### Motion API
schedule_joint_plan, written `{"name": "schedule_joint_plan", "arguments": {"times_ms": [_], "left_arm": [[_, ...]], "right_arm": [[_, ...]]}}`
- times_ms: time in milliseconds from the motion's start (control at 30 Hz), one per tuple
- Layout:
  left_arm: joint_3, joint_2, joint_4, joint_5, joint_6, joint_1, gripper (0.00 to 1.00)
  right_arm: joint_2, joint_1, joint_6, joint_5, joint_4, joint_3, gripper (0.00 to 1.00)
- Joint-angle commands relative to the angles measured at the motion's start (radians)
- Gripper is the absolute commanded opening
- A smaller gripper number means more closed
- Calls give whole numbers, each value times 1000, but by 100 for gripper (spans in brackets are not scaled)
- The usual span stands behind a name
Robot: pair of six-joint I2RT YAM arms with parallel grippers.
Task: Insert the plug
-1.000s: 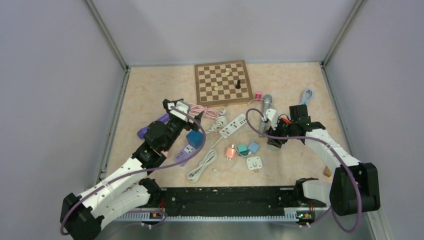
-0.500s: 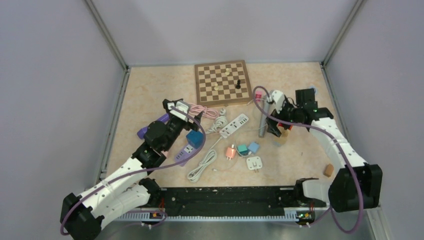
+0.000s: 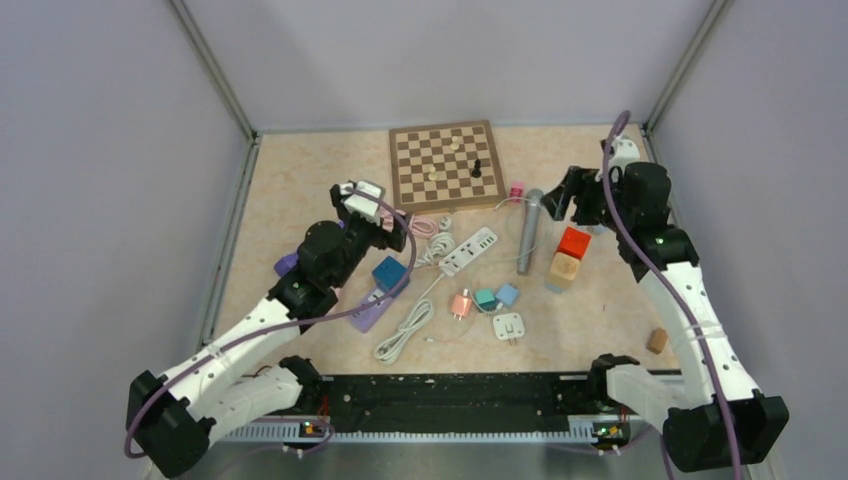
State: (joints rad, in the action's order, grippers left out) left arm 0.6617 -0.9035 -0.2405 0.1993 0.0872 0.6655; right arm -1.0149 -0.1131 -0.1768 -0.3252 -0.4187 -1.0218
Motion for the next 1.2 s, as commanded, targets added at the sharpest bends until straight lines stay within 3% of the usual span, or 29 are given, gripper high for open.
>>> {"name": "schedule_joint_plan", "arguments": {"times_ms": [0, 33, 67, 333, 500, 800, 933, 1167], "left_arm": [[131, -60, 96, -7, -114, -7, 97], [147, -75, 109, -7, -145, -11, 97], [163, -89, 123, -7, -171, -15, 96], [234, -174, 217, -51, -247, -22, 93], [221, -179, 192, -16, -231, -22, 93], [198, -171, 155, -11, -231, -23, 94], [175, -154, 141, 7, -219, -23, 94], [139, -132, 127, 25, -205, -22, 95]], "right_arm": [[18, 6, -394, 400, -166, 2, 45], [4, 6, -421, 428, -226, 2, 30], [-12, 6, -428, 421, -266, 4, 25], [-39, 6, -524, 432, -449, 124, 30], [-92, 4, -508, 420, -423, 178, 35], [-188, 3, -461, 487, -353, 128, 44], [-215, 3, -474, 489, -341, 143, 42], [-217, 3, -515, 463, -367, 245, 25]]}}
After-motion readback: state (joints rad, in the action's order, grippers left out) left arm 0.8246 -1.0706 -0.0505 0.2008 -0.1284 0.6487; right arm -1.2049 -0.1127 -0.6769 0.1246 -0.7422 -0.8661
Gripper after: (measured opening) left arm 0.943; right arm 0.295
